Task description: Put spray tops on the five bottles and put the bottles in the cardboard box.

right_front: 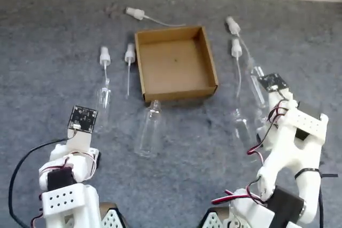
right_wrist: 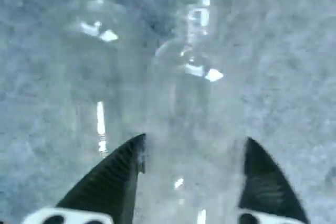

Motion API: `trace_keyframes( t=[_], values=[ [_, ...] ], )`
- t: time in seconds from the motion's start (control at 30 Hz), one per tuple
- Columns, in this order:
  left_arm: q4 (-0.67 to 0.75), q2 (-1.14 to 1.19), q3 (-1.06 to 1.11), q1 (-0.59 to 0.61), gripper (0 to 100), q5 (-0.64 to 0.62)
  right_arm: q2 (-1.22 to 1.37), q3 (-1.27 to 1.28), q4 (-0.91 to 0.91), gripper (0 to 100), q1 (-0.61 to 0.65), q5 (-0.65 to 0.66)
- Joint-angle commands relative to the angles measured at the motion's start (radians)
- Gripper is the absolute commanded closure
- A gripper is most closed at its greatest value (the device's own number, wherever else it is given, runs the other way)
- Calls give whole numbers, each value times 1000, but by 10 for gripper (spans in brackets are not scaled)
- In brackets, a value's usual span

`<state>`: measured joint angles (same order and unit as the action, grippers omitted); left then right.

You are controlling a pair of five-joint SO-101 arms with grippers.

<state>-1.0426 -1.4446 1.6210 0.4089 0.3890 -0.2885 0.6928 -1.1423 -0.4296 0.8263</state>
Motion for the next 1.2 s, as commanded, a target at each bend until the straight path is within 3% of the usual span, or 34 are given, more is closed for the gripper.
trace_keyframes(
  t=[0.0,0.3,0.43,0.53,0.73,0.87,1.17],
  values=[
    [21,-4,8,-16,832,8,-13,-36,-77,719,7,5],
    [17,-4,12,-16,832,9,-18,-343,-344,718,163,-163],
    [17,-4,12,-16,832,9,-7,-596,-361,718,289,-279],
    [17,-4,12,-16,832,9,13,-759,-182,718,380,-354],
    [17,-4,22,-16,832,9,243,-776,186,720,435,-388],
    [17,-4,24,-16,832,9,498,-881,277,720,420,-390],
    [17,-4,25,-16,832,9,1052,-1391,415,720,389,-391]
  ],
)
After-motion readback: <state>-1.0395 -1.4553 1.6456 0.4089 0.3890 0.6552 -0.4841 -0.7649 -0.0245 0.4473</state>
